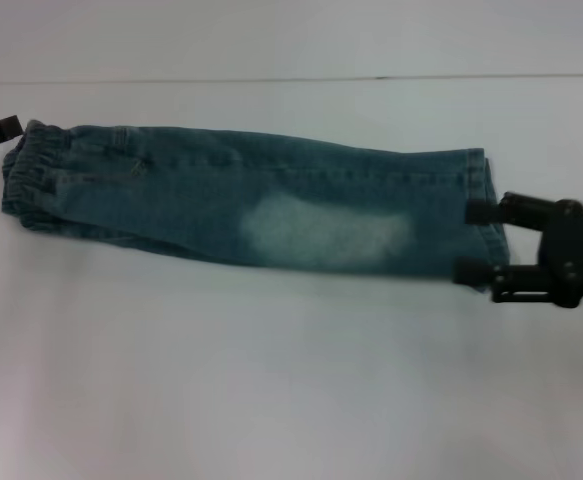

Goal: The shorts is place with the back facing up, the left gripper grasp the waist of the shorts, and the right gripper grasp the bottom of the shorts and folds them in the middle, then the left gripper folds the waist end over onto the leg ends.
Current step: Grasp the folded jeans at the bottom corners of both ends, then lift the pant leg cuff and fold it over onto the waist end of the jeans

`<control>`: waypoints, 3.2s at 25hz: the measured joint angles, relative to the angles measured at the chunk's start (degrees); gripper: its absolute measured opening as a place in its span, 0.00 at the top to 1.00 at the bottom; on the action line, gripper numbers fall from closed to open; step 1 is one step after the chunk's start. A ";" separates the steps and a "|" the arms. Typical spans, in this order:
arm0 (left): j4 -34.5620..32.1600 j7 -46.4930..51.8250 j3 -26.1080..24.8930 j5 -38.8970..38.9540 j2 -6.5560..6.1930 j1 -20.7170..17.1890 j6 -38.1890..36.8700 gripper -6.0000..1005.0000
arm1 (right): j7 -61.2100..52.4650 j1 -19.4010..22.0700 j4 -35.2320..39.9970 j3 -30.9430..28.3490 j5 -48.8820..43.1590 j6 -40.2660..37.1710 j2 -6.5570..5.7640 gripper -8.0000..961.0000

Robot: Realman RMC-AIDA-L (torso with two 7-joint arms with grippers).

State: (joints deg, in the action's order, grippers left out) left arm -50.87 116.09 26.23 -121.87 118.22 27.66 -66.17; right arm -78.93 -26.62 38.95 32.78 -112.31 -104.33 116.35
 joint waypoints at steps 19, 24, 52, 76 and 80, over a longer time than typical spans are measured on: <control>-4.66 -0.93 6.90 -28.82 -3.42 7.52 -3.39 0.07 | 0.37 -0.77 -0.94 0.00 -4.39 8.52 2.68 0.04; -1.33 -0.86 10.63 -29.97 -3.27 8.76 1.29 0.08 | -0.28 -1.17 -1.19 0.00 -4.30 9.50 2.89 0.05; 7.25 -1.22 14.20 -35.55 -2.08 13.29 10.77 0.11 | -0.44 -2.78 -2.65 0.50 -4.32 12.38 3.00 0.05; 7.40 -1.47 16.66 -35.61 -0.37 12.07 16.09 0.77 | -0.10 -2.91 -3.28 0.53 -4.05 13.82 3.00 0.05; 6.95 -1.89 16.66 -35.58 -0.33 11.94 16.09 0.83 | -0.08 -2.91 -3.28 0.53 -4.05 13.82 3.00 0.05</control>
State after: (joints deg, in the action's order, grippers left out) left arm -43.92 114.20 42.89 -157.44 117.90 39.60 -50.07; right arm -79.01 -29.53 35.67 33.31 -116.36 -90.51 119.35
